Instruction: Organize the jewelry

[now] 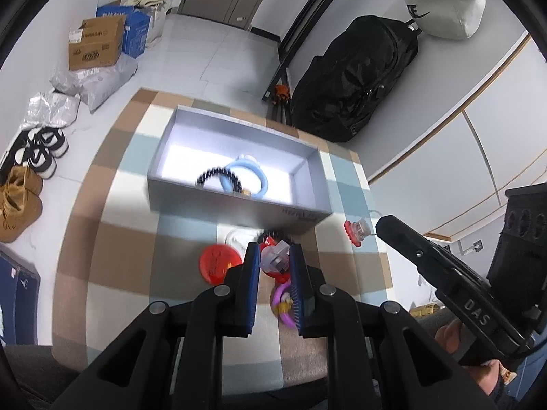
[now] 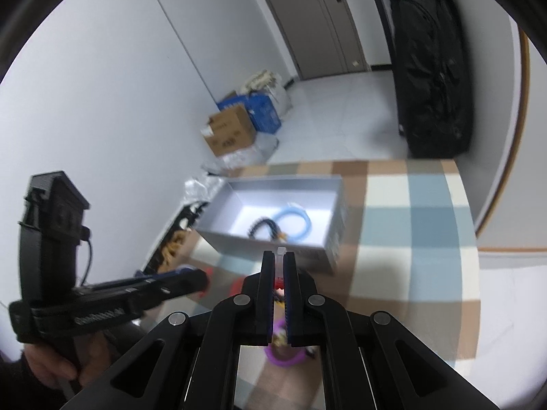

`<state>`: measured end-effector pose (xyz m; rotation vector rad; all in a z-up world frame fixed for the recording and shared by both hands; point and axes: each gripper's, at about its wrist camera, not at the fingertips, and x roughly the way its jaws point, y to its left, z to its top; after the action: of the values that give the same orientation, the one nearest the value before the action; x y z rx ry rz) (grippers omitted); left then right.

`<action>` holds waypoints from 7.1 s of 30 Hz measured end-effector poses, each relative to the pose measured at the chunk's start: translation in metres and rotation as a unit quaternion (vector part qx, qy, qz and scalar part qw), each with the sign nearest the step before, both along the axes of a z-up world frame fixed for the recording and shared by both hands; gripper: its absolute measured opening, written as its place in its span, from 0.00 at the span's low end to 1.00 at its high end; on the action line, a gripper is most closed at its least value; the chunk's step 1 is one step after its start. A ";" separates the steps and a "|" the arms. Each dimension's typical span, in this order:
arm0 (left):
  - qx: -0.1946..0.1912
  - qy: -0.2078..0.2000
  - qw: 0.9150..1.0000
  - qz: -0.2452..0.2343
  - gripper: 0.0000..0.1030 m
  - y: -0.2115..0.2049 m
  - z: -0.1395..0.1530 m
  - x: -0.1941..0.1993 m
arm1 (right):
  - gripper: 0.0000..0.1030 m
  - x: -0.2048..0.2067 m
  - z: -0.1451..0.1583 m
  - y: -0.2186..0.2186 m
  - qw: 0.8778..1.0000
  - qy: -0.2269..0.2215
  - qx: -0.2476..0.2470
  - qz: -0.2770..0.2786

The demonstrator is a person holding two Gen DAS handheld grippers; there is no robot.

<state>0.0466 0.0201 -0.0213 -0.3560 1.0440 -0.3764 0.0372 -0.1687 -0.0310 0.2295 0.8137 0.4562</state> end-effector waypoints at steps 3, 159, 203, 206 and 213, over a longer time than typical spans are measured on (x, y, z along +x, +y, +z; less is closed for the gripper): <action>0.001 -0.004 1.000 0.001 0.12 -0.001 0.007 0.012 | 0.04 0.008 0.010 0.008 1.000 -0.010 0.002 0.008; 0.126 0.018 0.992 -0.014 0.36 0.003 -0.049 0.015 | 0.86 -0.008 -0.051 -0.018 0.996 0.082 -0.027 -0.007; 0.043 -0.055 0.996 0.055 0.36 0.034 -0.004 0.014 | 0.51 -0.016 -0.025 0.031 0.994 -0.020 -0.095 0.045; 0.033 -0.073 0.996 0.050 0.36 0.028 0.004 0.016 | 0.51 -0.008 -0.013 0.027 0.996 -0.030 -0.077 0.033; 0.018 -0.075 0.996 0.049 0.36 0.020 0.007 0.032 | 0.51 0.017 0.002 0.019 0.999 -0.025 -0.030 0.018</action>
<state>0.0789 0.0405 -0.0140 -0.3397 0.8823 -0.2902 0.0537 -0.1499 -0.0288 0.1468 0.7829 0.4693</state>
